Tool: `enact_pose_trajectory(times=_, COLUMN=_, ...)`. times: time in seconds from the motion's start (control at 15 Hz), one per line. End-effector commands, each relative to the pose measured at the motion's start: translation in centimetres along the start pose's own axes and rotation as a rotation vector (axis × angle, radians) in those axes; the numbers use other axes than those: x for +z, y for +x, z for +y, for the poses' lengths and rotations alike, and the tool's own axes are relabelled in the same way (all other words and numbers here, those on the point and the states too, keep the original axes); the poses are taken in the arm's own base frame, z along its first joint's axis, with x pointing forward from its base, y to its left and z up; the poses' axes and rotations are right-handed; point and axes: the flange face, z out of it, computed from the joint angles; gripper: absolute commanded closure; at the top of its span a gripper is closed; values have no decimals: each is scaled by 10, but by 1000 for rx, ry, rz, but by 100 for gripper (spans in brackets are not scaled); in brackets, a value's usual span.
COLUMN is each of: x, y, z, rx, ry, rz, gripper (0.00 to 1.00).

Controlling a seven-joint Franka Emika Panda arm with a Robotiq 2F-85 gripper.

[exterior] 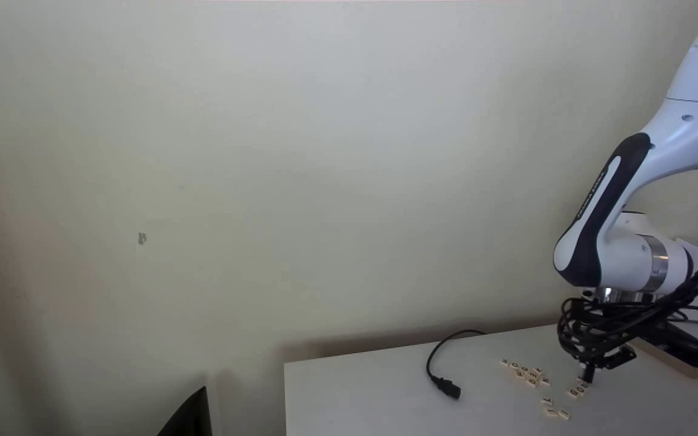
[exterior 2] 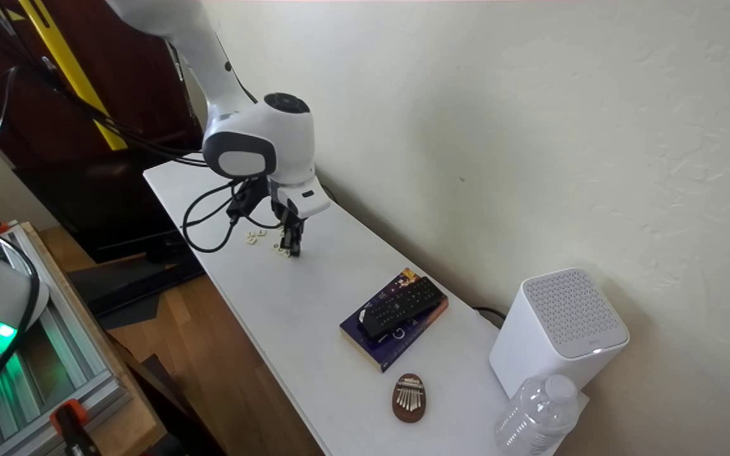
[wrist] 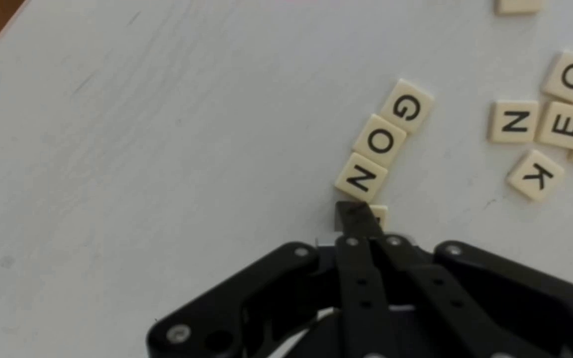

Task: Arrange the small objects on the table

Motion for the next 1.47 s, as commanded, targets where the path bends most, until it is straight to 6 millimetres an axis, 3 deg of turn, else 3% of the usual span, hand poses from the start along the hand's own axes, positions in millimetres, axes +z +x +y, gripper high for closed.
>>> enact_pose_trajectory(times=0.0, x=15, y=2, z=7, rx=77, ry=-13, rz=-30, gripper=100)
enact_pose_trajectory(times=1.4, x=17, y=3, z=13, rx=249, ry=-5, rz=-100, gripper=100)
